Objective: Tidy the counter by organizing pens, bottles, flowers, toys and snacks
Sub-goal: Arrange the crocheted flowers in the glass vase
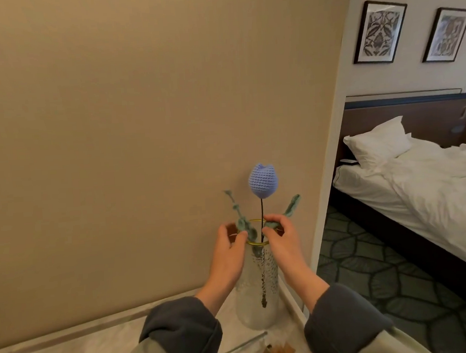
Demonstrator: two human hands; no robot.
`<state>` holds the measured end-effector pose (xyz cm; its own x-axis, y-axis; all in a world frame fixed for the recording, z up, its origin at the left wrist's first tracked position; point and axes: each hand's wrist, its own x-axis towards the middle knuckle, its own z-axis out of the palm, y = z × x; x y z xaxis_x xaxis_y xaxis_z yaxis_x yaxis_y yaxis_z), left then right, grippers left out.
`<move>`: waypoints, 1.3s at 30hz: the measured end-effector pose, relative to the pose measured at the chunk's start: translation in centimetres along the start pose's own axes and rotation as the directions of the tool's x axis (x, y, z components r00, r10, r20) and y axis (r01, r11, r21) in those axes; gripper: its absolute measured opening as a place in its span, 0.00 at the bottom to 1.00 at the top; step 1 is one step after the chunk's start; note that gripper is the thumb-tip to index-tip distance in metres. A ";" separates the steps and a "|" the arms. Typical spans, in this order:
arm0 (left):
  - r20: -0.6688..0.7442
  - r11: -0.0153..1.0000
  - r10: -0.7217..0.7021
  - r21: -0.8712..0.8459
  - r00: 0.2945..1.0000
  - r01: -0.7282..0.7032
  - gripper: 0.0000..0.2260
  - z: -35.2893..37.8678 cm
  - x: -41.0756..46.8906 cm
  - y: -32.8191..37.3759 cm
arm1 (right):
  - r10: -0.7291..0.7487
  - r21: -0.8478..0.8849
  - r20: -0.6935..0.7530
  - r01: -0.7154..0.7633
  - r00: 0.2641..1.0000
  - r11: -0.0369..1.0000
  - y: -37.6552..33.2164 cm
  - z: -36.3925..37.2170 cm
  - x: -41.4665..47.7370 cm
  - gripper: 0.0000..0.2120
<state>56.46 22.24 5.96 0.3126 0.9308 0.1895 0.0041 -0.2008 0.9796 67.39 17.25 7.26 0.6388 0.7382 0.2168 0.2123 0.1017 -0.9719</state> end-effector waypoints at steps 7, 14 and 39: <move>-0.008 1.000 -0.016 0.004 1.000 0.016 0.08 -0.2 -0.5 0.1 | -0.033 0.003 0.005 0.033 0.999 0.999 0.1 -0.3 -1.0 0.12; -0.062 0.999 -0.037 0.011 0.997 0.038 0.10 -2.1 -3.0 1.9 | -0.054 -0.044 -0.042 0.052 0.998 0.998 -1.1 -0.5 -3.8 0.14; -0.157 0.882 -0.470 -0.109 0.869 0.458 0.08 -15.2 -19.5 -6.0 | 0.319 -0.747 0.665 0.596 0.675 0.295 5.8 6.3 -19.7 0.16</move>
<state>35.89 9.98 -2.62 0.1201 0.9509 -0.2853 0.0432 0.2821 0.9584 51.38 7.46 -3.19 0.0070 0.9743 -0.2252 0.9956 -0.0278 -0.0894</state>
